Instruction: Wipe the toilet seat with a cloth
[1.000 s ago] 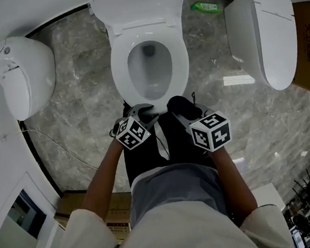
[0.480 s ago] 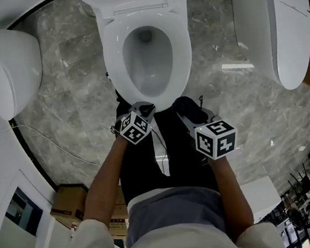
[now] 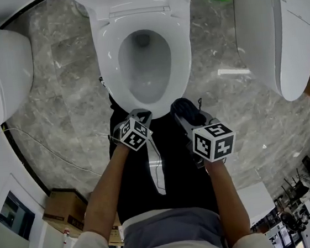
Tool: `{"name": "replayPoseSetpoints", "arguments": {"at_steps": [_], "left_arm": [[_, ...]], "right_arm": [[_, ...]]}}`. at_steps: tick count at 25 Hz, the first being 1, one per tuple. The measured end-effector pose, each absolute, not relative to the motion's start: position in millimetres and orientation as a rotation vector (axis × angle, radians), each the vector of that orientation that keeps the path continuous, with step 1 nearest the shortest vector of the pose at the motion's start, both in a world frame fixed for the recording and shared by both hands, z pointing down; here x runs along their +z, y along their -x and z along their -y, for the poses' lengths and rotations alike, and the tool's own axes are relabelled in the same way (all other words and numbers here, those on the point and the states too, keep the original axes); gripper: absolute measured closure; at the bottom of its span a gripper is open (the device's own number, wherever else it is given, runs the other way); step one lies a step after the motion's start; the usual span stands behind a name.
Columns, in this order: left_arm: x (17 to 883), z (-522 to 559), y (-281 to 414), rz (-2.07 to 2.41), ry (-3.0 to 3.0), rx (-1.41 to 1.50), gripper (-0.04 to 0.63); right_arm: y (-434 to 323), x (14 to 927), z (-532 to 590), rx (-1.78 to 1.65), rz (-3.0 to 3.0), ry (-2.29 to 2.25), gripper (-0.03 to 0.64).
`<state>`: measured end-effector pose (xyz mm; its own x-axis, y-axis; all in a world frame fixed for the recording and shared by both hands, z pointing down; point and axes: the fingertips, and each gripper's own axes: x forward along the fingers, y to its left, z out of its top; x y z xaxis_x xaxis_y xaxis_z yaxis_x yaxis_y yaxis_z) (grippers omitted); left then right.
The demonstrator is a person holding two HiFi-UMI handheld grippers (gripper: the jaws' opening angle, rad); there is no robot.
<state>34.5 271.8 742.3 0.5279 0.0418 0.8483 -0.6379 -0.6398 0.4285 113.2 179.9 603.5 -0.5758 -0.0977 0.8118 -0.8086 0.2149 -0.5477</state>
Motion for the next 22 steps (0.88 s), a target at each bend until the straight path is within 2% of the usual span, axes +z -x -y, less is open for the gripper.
{"name": "replayPoseSetpoints", "arguments": {"at_steps": [9, 15, 22], "left_arm": [[729.0, -257.2, -12.3, 0.66, -1.815, 0.916, 0.586], [675.6, -232.1, 25.3, 0.961, -1.697, 0.694, 0.586], [599.7, -208.9, 64.4, 1.202, -1.601, 0.482, 0.585]], "right_arm": [[-119.5, 652.2, -128.8, 1.426, 1.783, -0.947, 0.518], [-116.2, 680.5, -84.0, 1.499, 1.737, -1.055, 0.518], [-88.2, 703.0, -36.5, 1.401, 1.739, -1.058, 0.518]]}}
